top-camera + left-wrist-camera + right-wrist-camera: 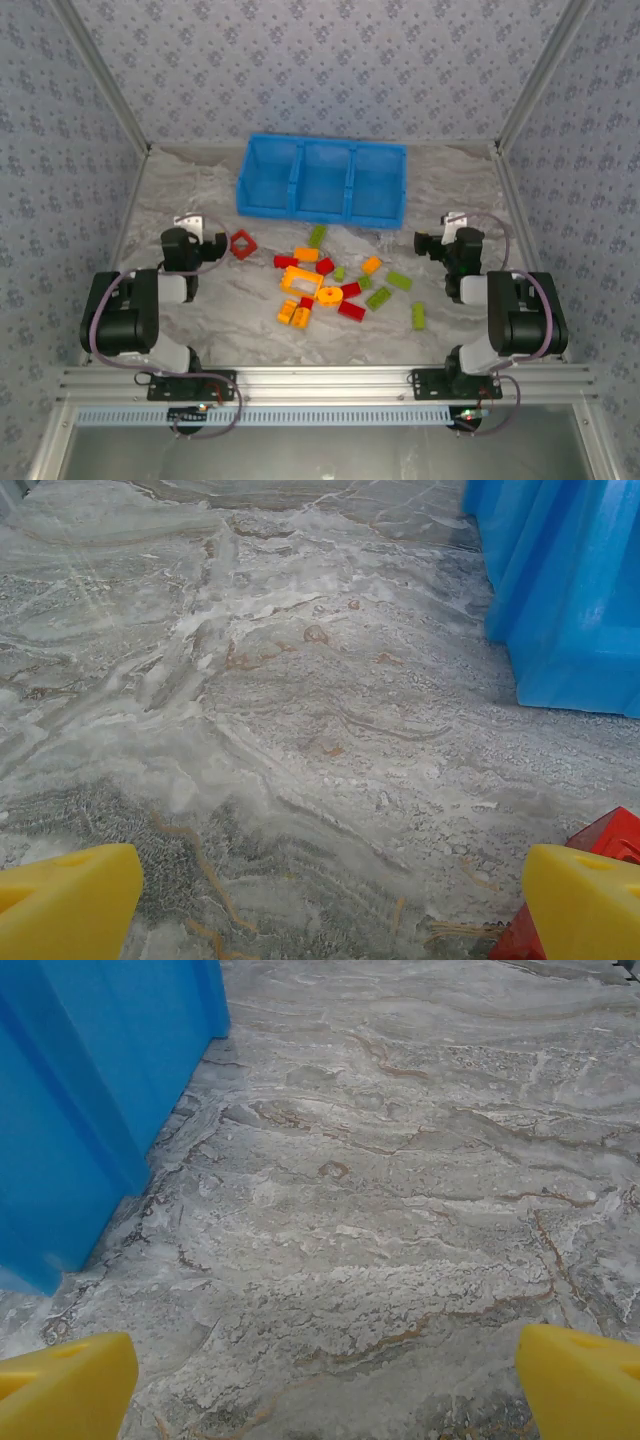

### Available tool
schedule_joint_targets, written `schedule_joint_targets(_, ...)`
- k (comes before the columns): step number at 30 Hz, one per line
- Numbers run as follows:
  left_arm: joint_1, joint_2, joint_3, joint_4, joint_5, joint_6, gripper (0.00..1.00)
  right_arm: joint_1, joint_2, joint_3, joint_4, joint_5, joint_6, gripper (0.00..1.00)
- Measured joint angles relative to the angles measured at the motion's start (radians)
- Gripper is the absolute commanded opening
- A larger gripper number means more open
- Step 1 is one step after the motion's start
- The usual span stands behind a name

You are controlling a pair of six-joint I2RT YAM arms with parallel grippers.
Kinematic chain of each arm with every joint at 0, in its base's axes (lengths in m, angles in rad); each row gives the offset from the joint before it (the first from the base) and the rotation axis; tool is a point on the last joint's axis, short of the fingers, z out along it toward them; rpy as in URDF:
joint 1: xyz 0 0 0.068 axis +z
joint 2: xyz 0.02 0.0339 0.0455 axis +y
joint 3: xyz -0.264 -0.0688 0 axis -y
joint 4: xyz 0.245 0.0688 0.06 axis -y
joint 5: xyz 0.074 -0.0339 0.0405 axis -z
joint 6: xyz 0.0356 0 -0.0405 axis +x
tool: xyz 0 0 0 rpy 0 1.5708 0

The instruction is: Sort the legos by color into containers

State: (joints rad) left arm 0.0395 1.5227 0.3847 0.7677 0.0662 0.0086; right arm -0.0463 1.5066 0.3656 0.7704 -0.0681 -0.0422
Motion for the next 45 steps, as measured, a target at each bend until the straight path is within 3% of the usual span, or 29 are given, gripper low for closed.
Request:
schedule_joint_targets(22,-0.001,-0.006,0.011,-0.023,-0.013,-0.004,0.98,0.001,-0.011,0.009,-0.018,0.013,0.001,1.00)
schedule_joint_targets(26,-0.016,-0.101,0.145,-0.243,-0.078,-0.023,0.98,0.003,-0.109,0.149,-0.253,0.094,0.023,1.00)
schedule_joint_targets(35,-0.095,-0.309,0.464,-0.486,-0.284,-0.103,0.98,0.018,-0.351,0.618,-0.614,0.240,0.137,1.00)
schedule_joint_targets(37,-0.116,-0.328,0.594,-0.619,-0.353,-0.182,0.98,0.017,-0.359,0.808,-0.800,0.272,0.278,1.00)
schedule_joint_targets(40,-0.100,-0.328,0.866,-0.929,-0.444,-0.436,0.98,-0.026,-0.366,1.046,-1.055,0.310,0.531,1.00)
schedule_joint_targets(43,0.018,-0.336,0.995,-1.072,-0.371,-0.637,0.98,-0.102,-0.397,1.072,-1.177,0.258,0.658,1.00)
schedule_joint_targets(45,0.053,-0.329,1.029,-1.170,-0.355,-0.709,0.98,-0.097,-0.388,1.072,-1.267,0.242,0.699,1.00)
